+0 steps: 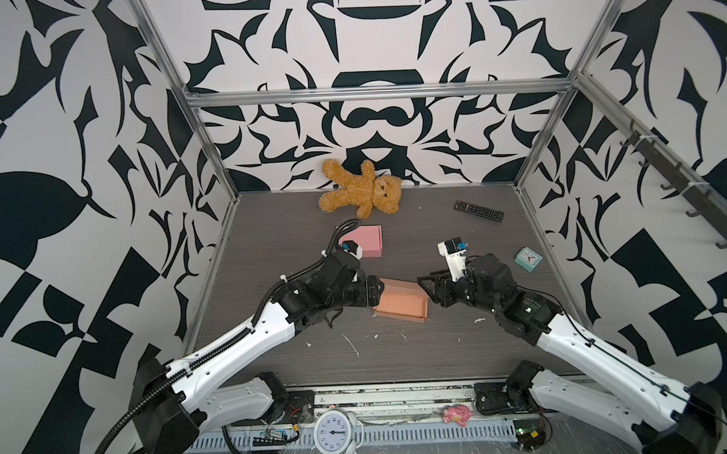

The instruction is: Fold the paper box

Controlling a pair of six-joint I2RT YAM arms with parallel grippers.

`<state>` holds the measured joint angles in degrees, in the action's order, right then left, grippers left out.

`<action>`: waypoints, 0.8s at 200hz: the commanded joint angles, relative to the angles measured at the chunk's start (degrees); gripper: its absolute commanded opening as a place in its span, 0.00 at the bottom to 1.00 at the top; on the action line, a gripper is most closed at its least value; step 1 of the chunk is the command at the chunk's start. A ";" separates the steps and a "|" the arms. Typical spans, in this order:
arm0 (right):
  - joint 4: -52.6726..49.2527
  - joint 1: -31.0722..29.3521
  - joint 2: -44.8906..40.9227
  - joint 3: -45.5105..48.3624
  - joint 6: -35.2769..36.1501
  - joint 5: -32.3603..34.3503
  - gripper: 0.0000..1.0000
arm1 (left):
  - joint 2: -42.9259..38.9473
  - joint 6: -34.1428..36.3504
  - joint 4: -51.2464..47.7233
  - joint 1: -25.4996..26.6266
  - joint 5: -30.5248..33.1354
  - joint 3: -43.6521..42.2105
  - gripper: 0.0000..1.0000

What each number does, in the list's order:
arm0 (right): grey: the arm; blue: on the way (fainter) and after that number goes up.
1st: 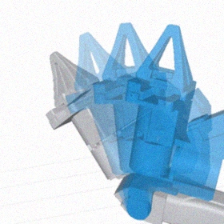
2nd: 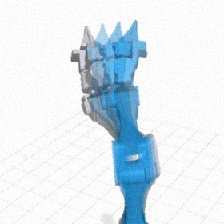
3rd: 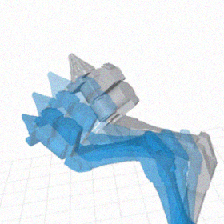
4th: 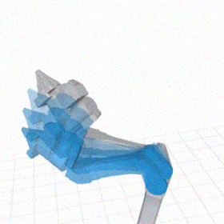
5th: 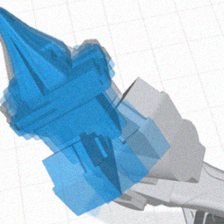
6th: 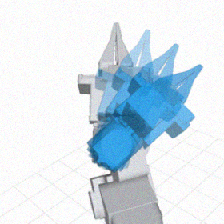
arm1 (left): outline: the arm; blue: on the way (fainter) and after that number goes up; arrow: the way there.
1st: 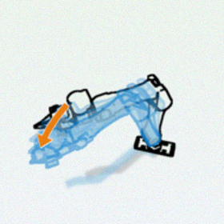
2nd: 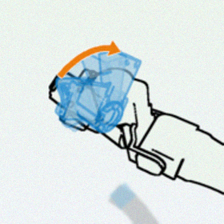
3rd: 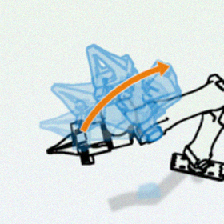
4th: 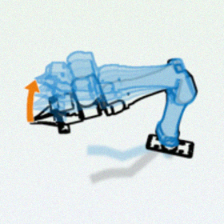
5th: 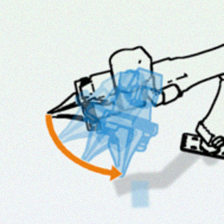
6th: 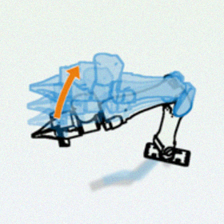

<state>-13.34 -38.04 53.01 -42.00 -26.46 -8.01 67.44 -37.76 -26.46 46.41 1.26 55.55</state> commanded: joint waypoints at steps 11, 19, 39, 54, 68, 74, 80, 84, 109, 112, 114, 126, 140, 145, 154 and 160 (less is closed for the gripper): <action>-3.97 -0.02 3.65 -6.24 -3.51 4.25 0.50 | 8.43 2.77 -0.16 -7.21 -11.69 3.86 0.78; -4.38 0.15 4.59 -7.02 -3.51 5.10 0.50 | 10.77 3.39 -0.29 -8.62 -13.21 4.87 0.78; -3.99 0.71 7.13 -8.01 -3.97 6.00 0.49 | 16.12 4.97 0.27 -10.58 -15.70 7.42 0.78; -3.84 1.13 9.31 -8.60 -4.21 6.00 0.49 | 19.27 6.08 1.02 -11.29 -17.19 8.81 0.78; -3.53 1.47 11.17 -8.80 -4.05 5.98 0.49 | 21.59 6.59 2.24 -11.68 -18.42 9.31 0.78; -3.40 1.50 11.82 -8.89 -3.96 5.83 0.49 | 22.26 6.71 2.94 -11.83 -19.12 9.17 0.78; -3.46 1.67 12.65 -8.92 -3.87 5.74 0.49 | 22.96 6.81 3.54 -11.92 -19.59 8.93 0.78; -3.50 1.74 13.09 -8.94 -3.82 5.73 0.49 | 23.42 6.90 3.87 -11.95 -19.83 8.78 0.78; -3.53 2.09 15.72 -8.91 -3.79 5.46 0.49 | 24.83 6.95 5.66 -12.00 -20.88 7.10 0.79; -3.55 2.09 15.98 -8.89 -3.78 5.46 0.49 | 24.92 6.87 6.02 -12.04 -21.02 6.81 0.79; -3.62 2.16 16.16 -8.91 -3.78 5.55 0.49 | 24.95 6.83 6.27 -12.05 -21.14 6.60 0.79; -4.00 2.32 17.20 -8.93 -3.69 5.57 0.49 | 25.02 6.58 8.03 -12.05 -22.27 5.28 0.79; -4.15 2.55 17.99 -8.71 -3.77 5.46 0.49 | 25.22 6.60 9.05 -12.05 -22.99 4.19 0.79; -4.07 2.59 18.29 -8.61 -3.80 5.30 0.49 | 25.27 6.71 8.99 -12.05 -23.13 4.05 0.79; -4.12 2.58 18.64 -8.42 -3.78 5.05 0.49 | 25.59 6.89 8.80 -12.05 -23.39 3.80 0.79; -4.18 2.61 18.85 -8.36 -3.78 4.95 0.49 | 25.56 6.91 8.80 -12.04 -23.53 3.51 0.79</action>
<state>-17.02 -35.70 71.75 -48.82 -29.87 -3.29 92.14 -31.59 -18.96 34.61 -19.92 60.42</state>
